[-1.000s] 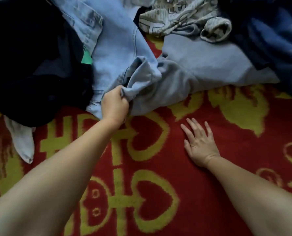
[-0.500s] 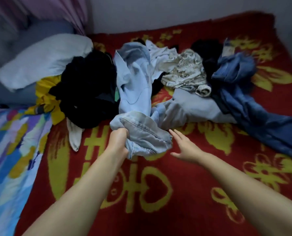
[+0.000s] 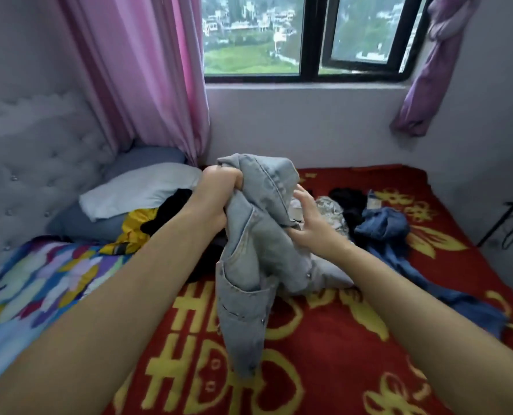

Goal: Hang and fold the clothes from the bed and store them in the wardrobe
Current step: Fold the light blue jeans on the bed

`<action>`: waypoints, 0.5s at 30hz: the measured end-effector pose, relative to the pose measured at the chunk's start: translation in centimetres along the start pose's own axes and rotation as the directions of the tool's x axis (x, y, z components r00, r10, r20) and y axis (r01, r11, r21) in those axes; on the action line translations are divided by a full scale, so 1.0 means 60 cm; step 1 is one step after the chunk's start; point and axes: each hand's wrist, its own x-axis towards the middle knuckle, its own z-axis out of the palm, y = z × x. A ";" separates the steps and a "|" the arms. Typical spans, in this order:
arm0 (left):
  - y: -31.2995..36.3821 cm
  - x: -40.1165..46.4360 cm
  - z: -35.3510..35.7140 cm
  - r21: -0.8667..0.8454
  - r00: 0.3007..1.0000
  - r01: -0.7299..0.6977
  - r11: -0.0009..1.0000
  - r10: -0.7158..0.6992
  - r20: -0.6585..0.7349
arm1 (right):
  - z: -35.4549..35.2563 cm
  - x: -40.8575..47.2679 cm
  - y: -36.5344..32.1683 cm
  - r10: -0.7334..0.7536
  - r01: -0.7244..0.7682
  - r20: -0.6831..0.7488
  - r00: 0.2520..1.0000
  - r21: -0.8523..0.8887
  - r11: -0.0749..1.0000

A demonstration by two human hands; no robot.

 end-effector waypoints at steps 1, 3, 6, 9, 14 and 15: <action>0.029 -0.004 0.001 -0.013 0.999 -0.045 0.999 0.045 0.013 | -0.014 0.003 -0.030 0.021 -0.025 0.035 0.999 0.103 0.994; 0.077 -0.015 0.001 -0.039 0.990 -0.105 0.994 0.109 0.088 | -0.029 0.007 -0.087 0.077 -0.094 0.106 0.991 0.170 0.981; 0.119 -0.021 0.000 -0.042 0.978 -0.115 0.992 0.121 0.168 | -0.048 0.022 -0.138 0.066 -0.063 -0.028 0.997 0.105 0.992; 0.139 -0.019 -0.030 -0.101 0.985 -0.063 0.993 0.079 0.156 | -0.075 0.030 -0.180 0.083 -0.054 -0.234 0.969 0.129 0.990; 0.099 -0.009 -0.099 -0.128 0.956 -0.026 0.991 0.062 0.286 | -0.134 0.048 -0.264 0.160 -0.055 -0.416 0.895 0.254 0.966; 0.081 -0.012 -0.105 -0.095 0.948 -0.056 0.994 0.083 0.308 | -0.144 0.052 -0.282 0.177 -0.049 -0.438 0.881 0.288 0.956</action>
